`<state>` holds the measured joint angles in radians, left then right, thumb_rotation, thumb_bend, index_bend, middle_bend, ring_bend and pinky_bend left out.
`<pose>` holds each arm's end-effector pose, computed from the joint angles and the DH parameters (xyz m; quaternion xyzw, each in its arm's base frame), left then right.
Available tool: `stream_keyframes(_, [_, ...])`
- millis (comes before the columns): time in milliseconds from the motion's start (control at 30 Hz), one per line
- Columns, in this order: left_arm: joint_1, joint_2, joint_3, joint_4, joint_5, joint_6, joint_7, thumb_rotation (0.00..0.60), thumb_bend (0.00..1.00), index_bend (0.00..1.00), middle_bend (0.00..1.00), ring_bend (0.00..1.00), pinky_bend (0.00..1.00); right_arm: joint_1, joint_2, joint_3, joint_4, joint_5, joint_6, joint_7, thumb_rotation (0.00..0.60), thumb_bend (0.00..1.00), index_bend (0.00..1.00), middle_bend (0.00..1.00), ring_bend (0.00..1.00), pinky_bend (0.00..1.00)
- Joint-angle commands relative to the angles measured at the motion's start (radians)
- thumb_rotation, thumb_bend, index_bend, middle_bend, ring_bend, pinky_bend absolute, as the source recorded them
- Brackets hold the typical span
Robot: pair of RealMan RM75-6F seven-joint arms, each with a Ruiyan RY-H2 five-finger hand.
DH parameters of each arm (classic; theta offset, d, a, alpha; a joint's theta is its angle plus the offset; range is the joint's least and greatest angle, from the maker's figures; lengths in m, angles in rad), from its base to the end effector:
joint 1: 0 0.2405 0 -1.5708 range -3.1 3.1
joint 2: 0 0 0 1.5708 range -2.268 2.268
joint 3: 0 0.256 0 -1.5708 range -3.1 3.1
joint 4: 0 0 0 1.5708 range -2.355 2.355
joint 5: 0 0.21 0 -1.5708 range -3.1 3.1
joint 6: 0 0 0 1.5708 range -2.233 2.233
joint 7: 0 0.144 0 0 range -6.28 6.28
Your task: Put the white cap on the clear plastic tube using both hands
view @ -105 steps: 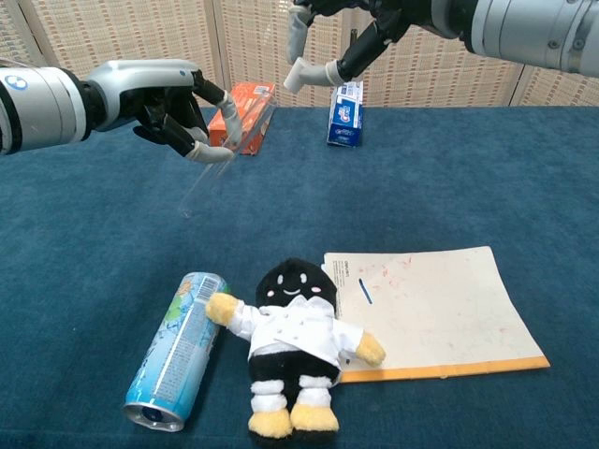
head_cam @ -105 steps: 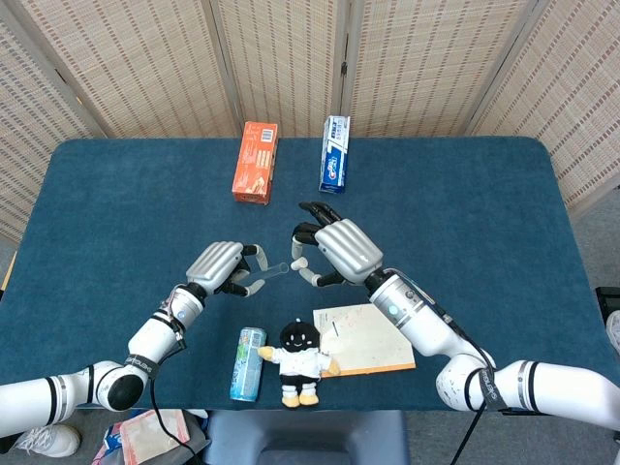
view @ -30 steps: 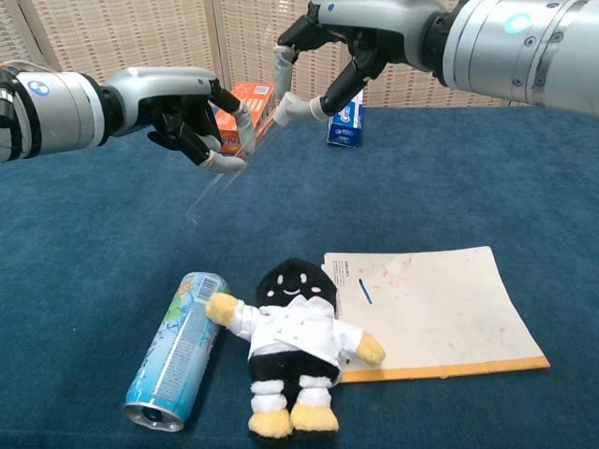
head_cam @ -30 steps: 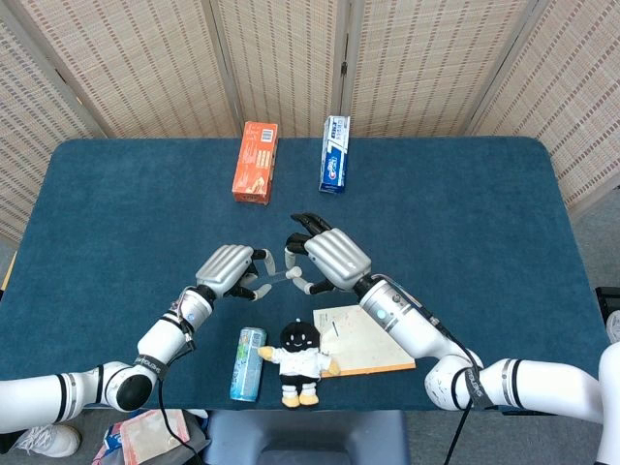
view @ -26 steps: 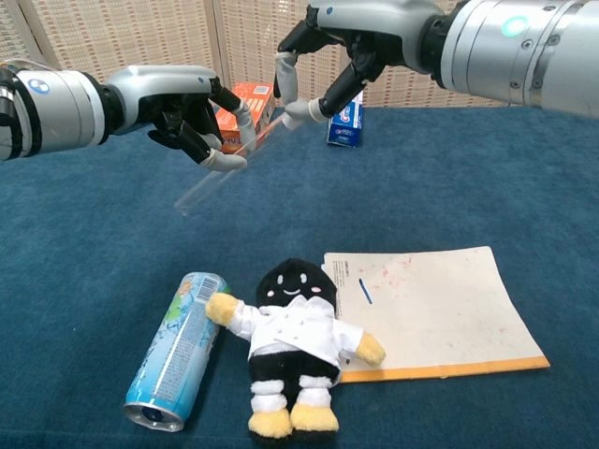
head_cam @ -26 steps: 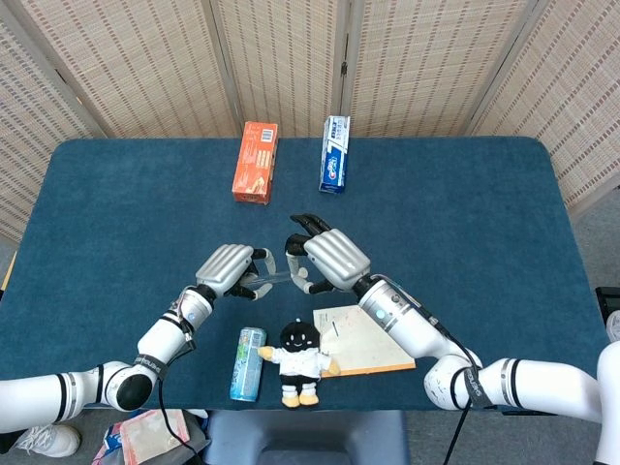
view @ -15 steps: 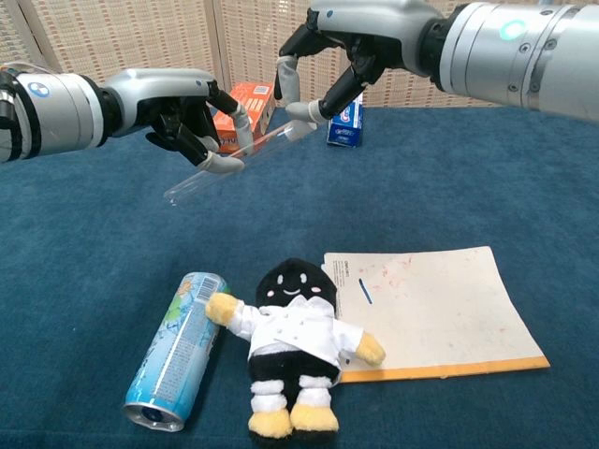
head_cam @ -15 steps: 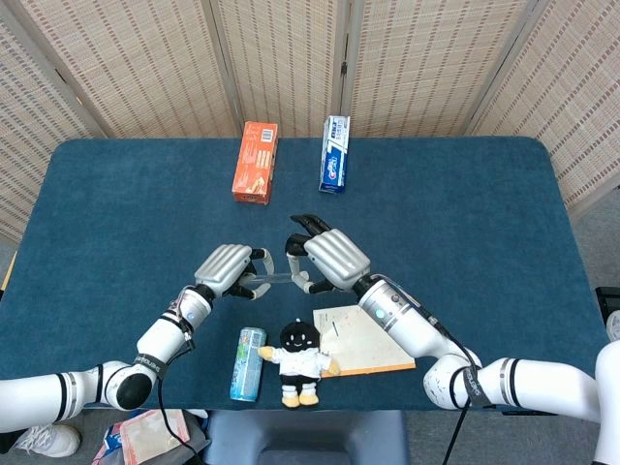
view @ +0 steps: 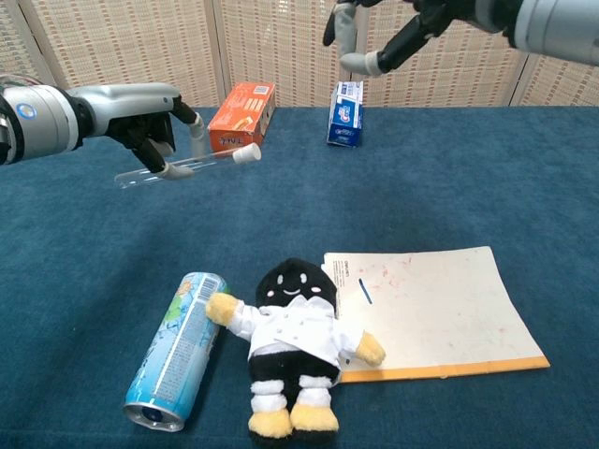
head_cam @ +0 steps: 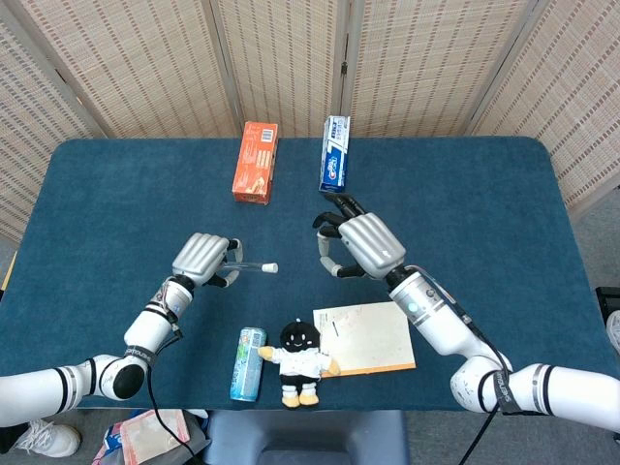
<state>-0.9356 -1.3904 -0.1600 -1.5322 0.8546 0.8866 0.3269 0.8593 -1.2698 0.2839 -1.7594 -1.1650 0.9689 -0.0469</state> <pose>-0.1237 0.3879 0.0255 -0.7397 -0.3954 -0.3451 0.4211 -0.0613 -0.3580 0.0724 0.7078 -0.3861 0.5042 0.3095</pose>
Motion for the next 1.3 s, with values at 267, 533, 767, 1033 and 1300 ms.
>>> stream_keyframes(267, [-0.042, -0.128, 0.035, 0.177, -0.139, 0.035, 0.233, 0.6, 0.36, 0.59, 1.0, 0.98, 1.0, -0.1, 0.103, -0.019, -0.031, -0.011, 0.062, 0.048, 0.6, 0.39, 0.59, 0.29, 0.02, 0.0])
stream_keyframes(533, [-0.075, -0.22, 0.015, 0.284, -0.205, 0.014, 0.302, 0.6, 0.36, 0.58, 1.0, 0.98, 1.0, -0.142, 0.129, -0.035, -0.017, -0.012, 0.07, 0.071, 0.6, 0.39, 0.59, 0.29, 0.02, 0.0])
stream_keyframes(767, [-0.096, -0.287, 0.012, 0.372, -0.249, -0.016, 0.356, 0.6, 0.36, 0.57, 1.0, 0.98, 1.0, -0.164, 0.131, -0.042, 0.013, -0.015, 0.062, 0.1, 0.6, 0.39, 0.58, 0.29, 0.02, 0.0])
stream_keyframes(1033, [-0.111, -0.323, 0.009, 0.408, -0.306, -0.042, 0.416, 0.6, 0.36, 0.49, 1.0, 0.97, 1.0, -0.172, 0.126, -0.036, 0.04, -0.017, 0.051, 0.125, 0.6, 0.39, 0.58, 0.29, 0.02, 0.0])
stream_keyframes(1300, [-0.113, -0.301, 0.002, 0.362, -0.344, -0.031, 0.453, 0.6, 0.36, 0.32, 1.0, 0.97, 1.0, -0.177, 0.12, -0.026, 0.056, -0.013, 0.046, 0.136, 0.6, 0.39, 0.58, 0.29, 0.02, 0.0])
